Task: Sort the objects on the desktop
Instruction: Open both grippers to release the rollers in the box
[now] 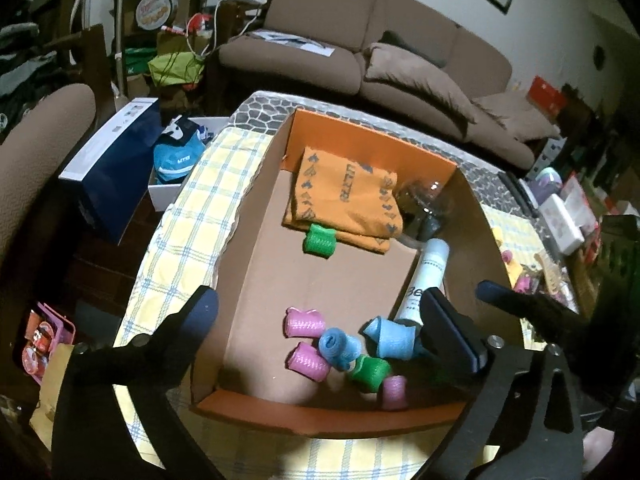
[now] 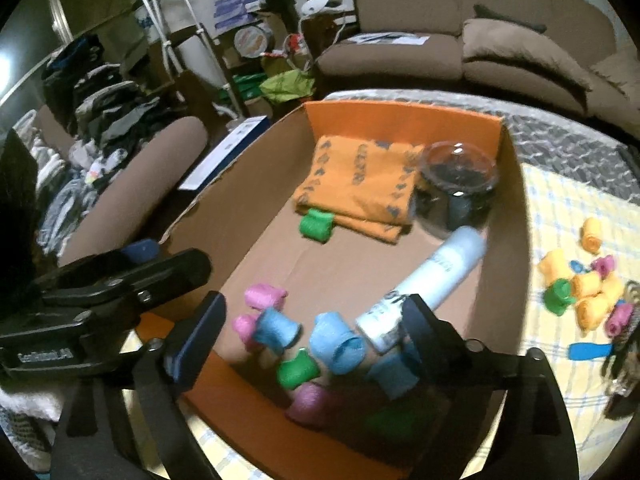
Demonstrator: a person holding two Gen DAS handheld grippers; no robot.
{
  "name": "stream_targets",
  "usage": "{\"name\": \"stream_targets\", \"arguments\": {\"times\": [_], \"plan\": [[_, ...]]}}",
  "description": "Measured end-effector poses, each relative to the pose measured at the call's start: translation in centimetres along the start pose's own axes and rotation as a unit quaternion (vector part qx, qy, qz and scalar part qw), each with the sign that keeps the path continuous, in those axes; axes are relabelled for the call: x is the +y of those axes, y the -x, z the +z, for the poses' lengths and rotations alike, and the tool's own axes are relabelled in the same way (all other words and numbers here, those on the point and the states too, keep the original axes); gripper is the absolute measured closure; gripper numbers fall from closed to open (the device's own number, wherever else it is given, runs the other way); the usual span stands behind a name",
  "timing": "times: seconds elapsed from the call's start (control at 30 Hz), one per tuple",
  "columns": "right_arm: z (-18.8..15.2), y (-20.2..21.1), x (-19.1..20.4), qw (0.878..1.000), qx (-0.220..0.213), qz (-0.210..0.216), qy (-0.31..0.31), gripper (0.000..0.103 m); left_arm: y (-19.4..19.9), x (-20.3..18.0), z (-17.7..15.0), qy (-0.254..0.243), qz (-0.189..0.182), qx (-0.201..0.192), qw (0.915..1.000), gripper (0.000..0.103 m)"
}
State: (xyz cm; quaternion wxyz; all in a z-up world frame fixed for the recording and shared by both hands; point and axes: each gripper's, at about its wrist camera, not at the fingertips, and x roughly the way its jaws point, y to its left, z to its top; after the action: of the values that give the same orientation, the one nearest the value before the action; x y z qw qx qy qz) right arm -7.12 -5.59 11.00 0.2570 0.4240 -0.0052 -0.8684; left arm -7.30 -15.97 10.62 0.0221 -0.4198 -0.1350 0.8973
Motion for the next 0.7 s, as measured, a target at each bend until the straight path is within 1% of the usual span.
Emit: {"name": "stream_targets", "arguments": {"times": [0.03,0.13,0.37,0.47,0.6,0.7], "plan": [[0.0,0.2,-0.1,1.0,-0.004,-0.004,0.001,0.002,0.1,-0.1,0.1,-0.001,0.003,-0.003,1.0,0.0],[0.2,0.7,-0.7,1.0,-0.009,-0.013,0.0,0.001,0.4,-0.4,0.2,-0.006,0.01,-0.013,0.9998,0.0],[0.3,1.9,-3.0,0.999,-0.018,-0.032,-0.015,0.001,0.5,-1.2,0.3,-0.004,-0.001,-0.019,0.9998,0.0],[0.2,2.3,-3.5,0.999,-0.02,-0.021,-0.018,0.001,0.5,-1.7,0.2,-0.006,-0.003,-0.02,0.9998,0.0],[0.1,2.8,-3.7,0.999,-0.025,-0.034,-0.005,0.001,0.5,-2.8,0.2,-0.011,-0.007,-0.025,0.9996,0.0],[0.1,3.5,-4.5,0.999,-0.032,-0.031,-0.015,0.001,0.8,-3.6,0.3,-0.012,-0.015,-0.034,0.9992,0.0]]}}
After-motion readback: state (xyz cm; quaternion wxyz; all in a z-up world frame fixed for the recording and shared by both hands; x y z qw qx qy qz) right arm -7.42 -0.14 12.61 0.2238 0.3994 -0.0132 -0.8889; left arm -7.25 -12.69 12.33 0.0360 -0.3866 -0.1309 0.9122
